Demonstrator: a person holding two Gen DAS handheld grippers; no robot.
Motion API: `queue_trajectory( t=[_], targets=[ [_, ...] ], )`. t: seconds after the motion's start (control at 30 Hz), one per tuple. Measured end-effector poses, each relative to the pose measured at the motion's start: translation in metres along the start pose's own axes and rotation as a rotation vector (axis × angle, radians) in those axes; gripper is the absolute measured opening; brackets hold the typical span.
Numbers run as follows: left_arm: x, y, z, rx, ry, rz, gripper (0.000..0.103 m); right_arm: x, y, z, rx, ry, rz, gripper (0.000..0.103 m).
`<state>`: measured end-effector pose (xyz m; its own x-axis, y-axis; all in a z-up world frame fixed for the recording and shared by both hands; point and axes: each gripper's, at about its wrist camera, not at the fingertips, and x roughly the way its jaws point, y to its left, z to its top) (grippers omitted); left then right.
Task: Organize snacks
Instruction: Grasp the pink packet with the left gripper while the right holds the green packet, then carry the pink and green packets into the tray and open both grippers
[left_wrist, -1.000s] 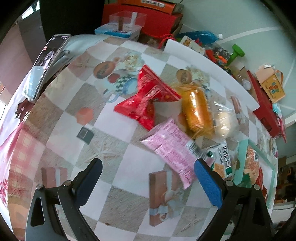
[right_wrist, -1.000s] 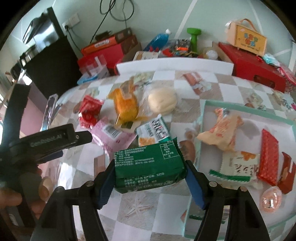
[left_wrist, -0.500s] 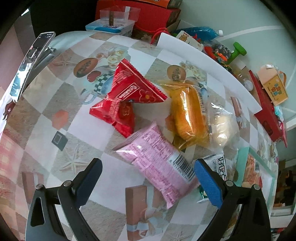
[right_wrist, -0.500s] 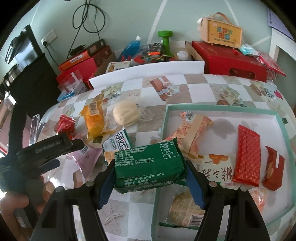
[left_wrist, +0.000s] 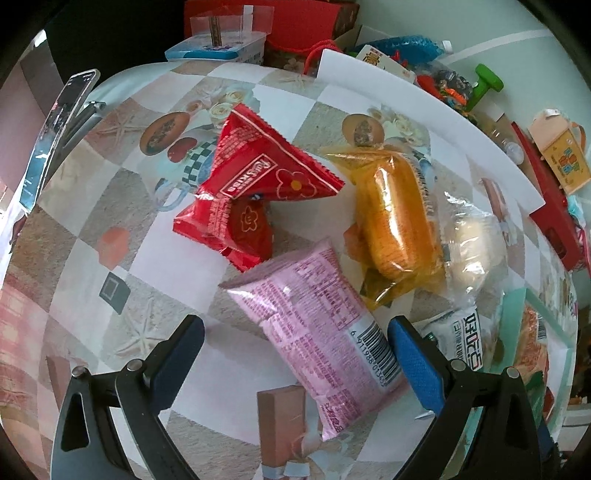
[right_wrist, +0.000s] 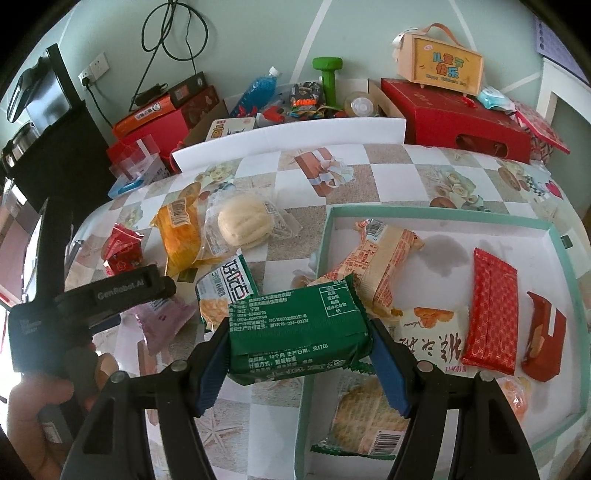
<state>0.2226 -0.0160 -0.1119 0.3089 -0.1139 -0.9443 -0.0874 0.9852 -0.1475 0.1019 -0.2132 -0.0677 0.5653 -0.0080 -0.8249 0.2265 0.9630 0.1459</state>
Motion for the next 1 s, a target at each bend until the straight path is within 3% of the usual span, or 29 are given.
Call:
queue_trajectory(
  t=[0.2,0.4,0.67,1.0],
  targets=[
    [-0.004,0.009,-0.005,0.013,0.007,0.001,0.097,0.001,0.001,0.0,-0.003,0.003,-0.004,0.073],
    [-0.005,0.017,-0.008,0.024,0.009,0.004,0.081,0.001,0.0,-0.001,0.001,0.005,-0.005,0.073],
    [-0.01,0.008,-0.014,0.069,0.006,-0.004,0.049,0.001,0.0,-0.001,0.003,0.007,-0.005,0.073],
    [-0.028,-0.007,-0.023,0.107,-0.01,-0.031,0.042,0.001,-0.002,-0.002,0.009,0.006,-0.003,0.073]
  ],
)
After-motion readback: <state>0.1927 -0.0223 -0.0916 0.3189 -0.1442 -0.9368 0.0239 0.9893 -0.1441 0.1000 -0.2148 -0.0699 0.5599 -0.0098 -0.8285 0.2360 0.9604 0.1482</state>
